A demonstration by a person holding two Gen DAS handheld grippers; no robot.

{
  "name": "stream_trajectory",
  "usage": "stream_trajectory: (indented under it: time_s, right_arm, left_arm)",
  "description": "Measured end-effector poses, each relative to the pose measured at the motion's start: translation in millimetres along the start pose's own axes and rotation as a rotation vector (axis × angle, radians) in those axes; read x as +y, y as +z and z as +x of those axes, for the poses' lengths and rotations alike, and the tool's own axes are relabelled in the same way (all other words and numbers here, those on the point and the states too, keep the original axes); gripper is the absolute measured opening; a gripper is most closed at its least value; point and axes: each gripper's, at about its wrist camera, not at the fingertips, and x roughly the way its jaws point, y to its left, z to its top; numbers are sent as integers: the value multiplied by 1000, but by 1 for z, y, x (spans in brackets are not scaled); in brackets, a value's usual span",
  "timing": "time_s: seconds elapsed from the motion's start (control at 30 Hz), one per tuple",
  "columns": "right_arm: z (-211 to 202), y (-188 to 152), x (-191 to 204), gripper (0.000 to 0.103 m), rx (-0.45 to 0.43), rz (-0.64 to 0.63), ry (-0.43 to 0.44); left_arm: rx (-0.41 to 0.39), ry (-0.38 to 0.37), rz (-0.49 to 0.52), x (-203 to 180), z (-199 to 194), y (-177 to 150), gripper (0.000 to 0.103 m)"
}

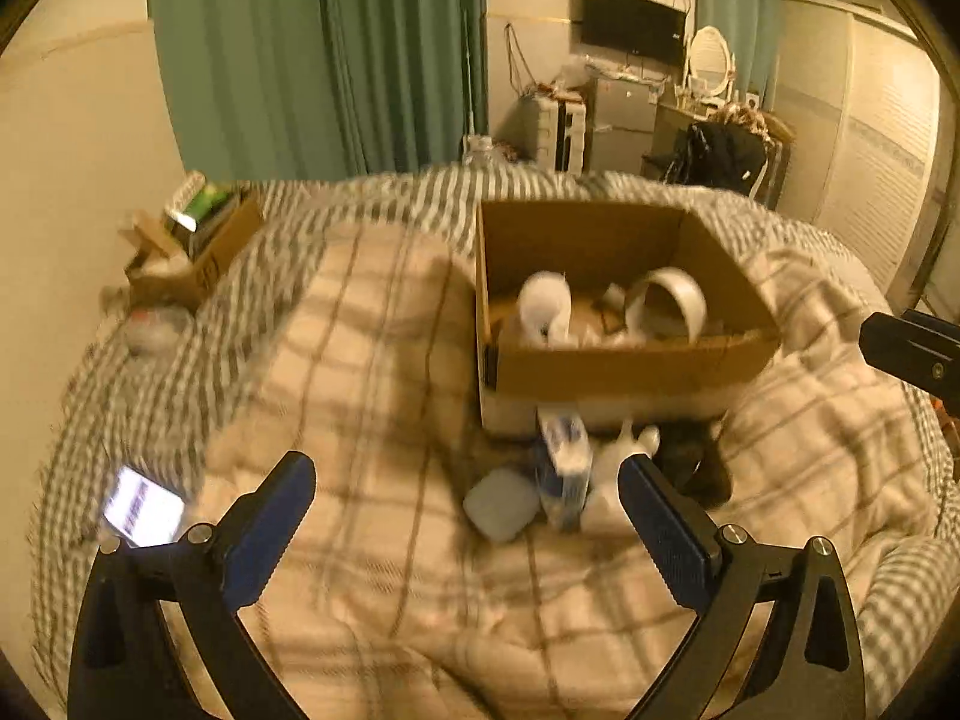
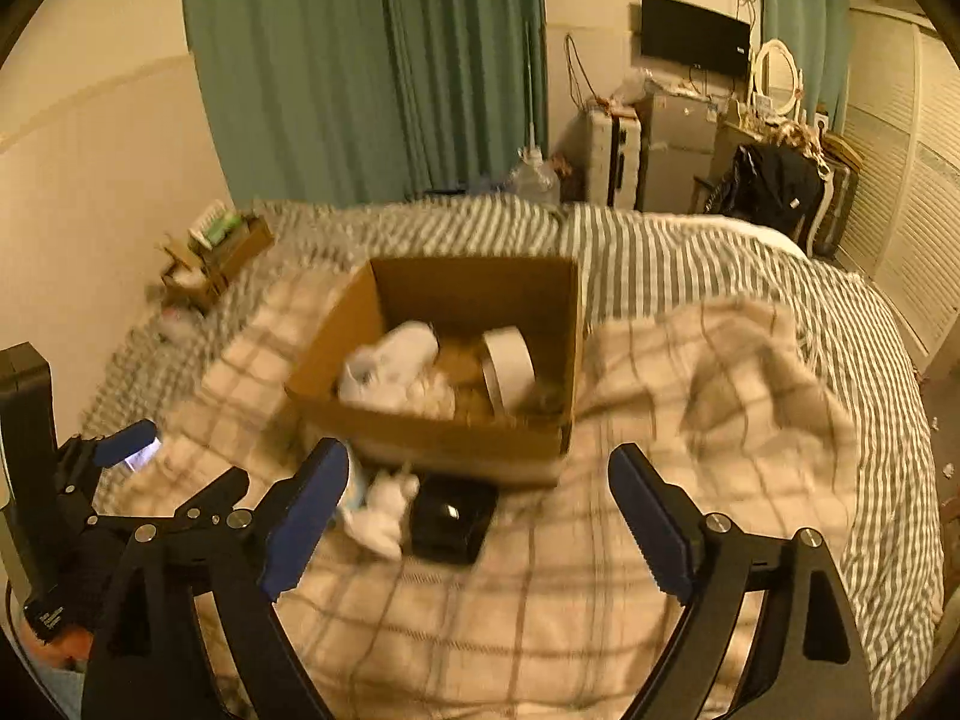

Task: Organize objects
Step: 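Grasp the black cup with the right tool while the left grasps the Vinda tissue pack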

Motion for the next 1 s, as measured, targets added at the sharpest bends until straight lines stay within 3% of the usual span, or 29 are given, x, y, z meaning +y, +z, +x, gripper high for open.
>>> stream_trajectory:
  time_s: [0.13, 0.23, 0.43, 0.63, 0.7, 0.77, 0.83, 0.87, 0.9, 1.0]
  right_arm:
    - [34, -17, 14, 89, 47, -51, -56]
    - [67, -30, 22, 88, 140, -98, -79]
    - [114, -43, 24, 88, 251, -89, -49]
    - [134, -44, 12, 88, 288, -2, 31]
    - [142, -46, 12, 83, 306, 10, 46]
    - [150, -51, 13, 67, 341, 17, 69]
    - [155, -57, 11, 57, 359, 20, 77]
    - [154, -58, 9, 46, 357, 30, 83]
    - [149, -57, 6, 46, 343, 46, 107]
    - [128, -52, 3, 46, 288, 28, 73]
  left_arm:
    - [87, -15, 34, -6, 28, -22, 103]
    - [104, -19, 36, -7, 38, -26, 103]
    - [147, -28, 4, 0, 59, -31, 103]
    - [214, -50, -65, 14, 78, -37, 102]
    - [225, -33, -80, 16, 81, -38, 102]
    - [225, -26, -88, 16, 80, -40, 100]
    - [222, -28, -87, 15, 78, -42, 99]
    - [219, -26, -87, 15, 77, -42, 98]
    - [214, -26, -84, 13, 74, -42, 97]
    - [195, -32, -69, 7, 67, -36, 96]
